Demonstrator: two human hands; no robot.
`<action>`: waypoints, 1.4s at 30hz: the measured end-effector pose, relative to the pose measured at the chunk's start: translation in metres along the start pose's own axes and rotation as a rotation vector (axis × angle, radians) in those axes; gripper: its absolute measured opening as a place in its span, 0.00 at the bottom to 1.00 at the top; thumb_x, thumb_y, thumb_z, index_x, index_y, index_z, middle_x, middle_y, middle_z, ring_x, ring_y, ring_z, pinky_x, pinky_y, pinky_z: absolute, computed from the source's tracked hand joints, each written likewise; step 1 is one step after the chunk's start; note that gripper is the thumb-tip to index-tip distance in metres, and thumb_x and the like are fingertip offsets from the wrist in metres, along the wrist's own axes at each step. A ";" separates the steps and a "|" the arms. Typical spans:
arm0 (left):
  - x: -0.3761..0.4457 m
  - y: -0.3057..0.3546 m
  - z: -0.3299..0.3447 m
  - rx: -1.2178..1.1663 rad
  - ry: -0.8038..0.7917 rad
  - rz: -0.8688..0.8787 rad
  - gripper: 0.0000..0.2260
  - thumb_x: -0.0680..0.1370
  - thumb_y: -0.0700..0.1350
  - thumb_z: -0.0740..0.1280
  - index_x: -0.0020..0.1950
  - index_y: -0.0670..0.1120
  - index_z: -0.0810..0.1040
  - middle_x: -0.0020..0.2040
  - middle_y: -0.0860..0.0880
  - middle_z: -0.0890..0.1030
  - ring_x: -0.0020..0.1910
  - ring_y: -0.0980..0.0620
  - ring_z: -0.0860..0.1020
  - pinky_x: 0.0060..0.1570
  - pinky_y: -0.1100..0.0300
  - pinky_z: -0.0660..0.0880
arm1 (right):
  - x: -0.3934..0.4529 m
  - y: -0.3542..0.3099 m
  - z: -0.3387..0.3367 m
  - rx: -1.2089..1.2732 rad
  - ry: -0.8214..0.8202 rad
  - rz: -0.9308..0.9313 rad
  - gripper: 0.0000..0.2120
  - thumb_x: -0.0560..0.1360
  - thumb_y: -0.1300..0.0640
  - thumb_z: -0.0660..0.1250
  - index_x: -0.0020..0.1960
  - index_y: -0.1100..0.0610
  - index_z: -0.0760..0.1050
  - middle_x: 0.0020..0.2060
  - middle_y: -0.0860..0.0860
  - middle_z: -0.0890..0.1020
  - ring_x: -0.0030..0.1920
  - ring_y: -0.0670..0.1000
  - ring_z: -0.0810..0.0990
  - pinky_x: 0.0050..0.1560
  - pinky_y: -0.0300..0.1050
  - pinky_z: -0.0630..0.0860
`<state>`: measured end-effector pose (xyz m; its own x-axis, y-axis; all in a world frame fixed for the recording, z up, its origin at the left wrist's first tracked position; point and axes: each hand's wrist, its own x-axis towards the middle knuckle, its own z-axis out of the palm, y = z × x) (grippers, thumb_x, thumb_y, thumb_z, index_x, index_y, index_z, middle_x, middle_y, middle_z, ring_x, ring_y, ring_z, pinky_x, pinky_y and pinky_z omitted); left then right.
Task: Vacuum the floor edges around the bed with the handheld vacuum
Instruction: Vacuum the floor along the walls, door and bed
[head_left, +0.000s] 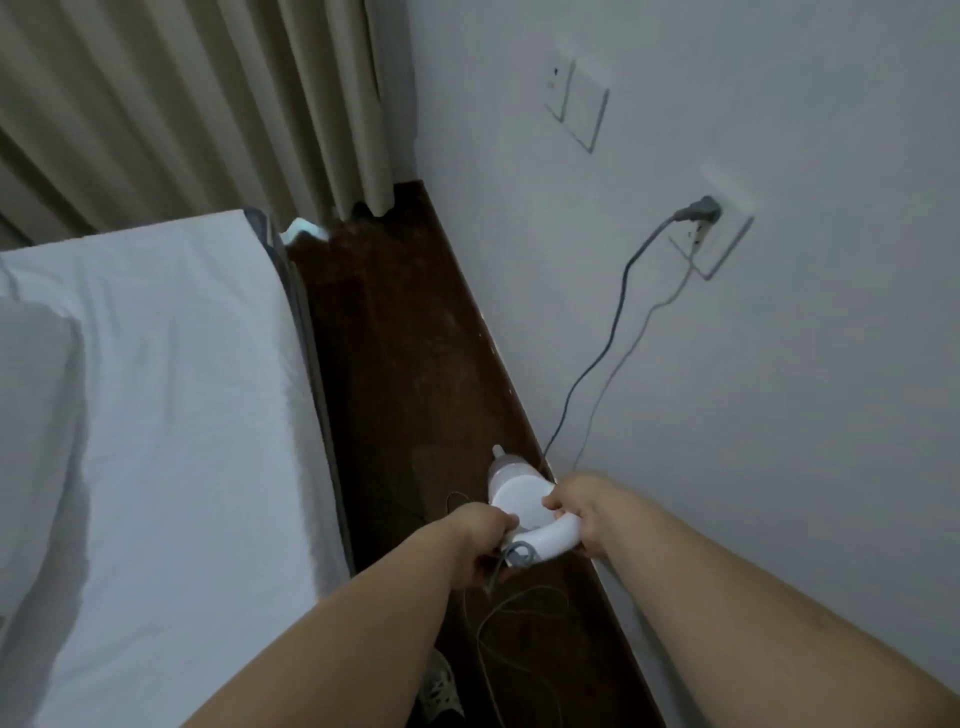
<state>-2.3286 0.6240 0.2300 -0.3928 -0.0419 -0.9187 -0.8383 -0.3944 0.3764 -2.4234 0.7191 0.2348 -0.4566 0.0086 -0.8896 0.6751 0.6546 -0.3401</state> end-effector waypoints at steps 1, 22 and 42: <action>-0.001 0.001 0.006 0.013 -0.009 -0.001 0.11 0.82 0.43 0.60 0.61 0.38 0.70 0.48 0.41 0.80 0.42 0.47 0.80 0.38 0.57 0.78 | 0.001 0.004 -0.006 0.025 0.006 0.009 0.12 0.75 0.63 0.64 0.58 0.63 0.72 0.56 0.60 0.77 0.56 0.60 0.77 0.59 0.56 0.75; 0.113 0.138 -0.090 0.157 0.015 0.004 0.19 0.80 0.47 0.62 0.66 0.37 0.69 0.55 0.38 0.79 0.52 0.41 0.81 0.56 0.44 0.78 | 0.089 -0.136 0.055 0.256 0.043 0.078 0.15 0.76 0.61 0.65 0.63 0.63 0.73 0.50 0.58 0.78 0.56 0.58 0.77 0.62 0.58 0.74; 0.183 0.302 -0.161 0.172 0.042 0.006 0.18 0.82 0.47 0.60 0.69 0.40 0.66 0.54 0.40 0.77 0.51 0.44 0.80 0.54 0.50 0.79 | 0.183 -0.304 0.082 0.291 0.026 0.003 0.18 0.75 0.59 0.67 0.63 0.62 0.73 0.56 0.59 0.79 0.55 0.57 0.78 0.60 0.58 0.75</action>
<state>-2.5935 0.3497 0.1561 -0.3849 -0.0839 -0.9191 -0.8897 -0.2311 0.3937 -2.6642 0.4595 0.1505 -0.4663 0.0320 -0.8841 0.8126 0.4104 -0.4138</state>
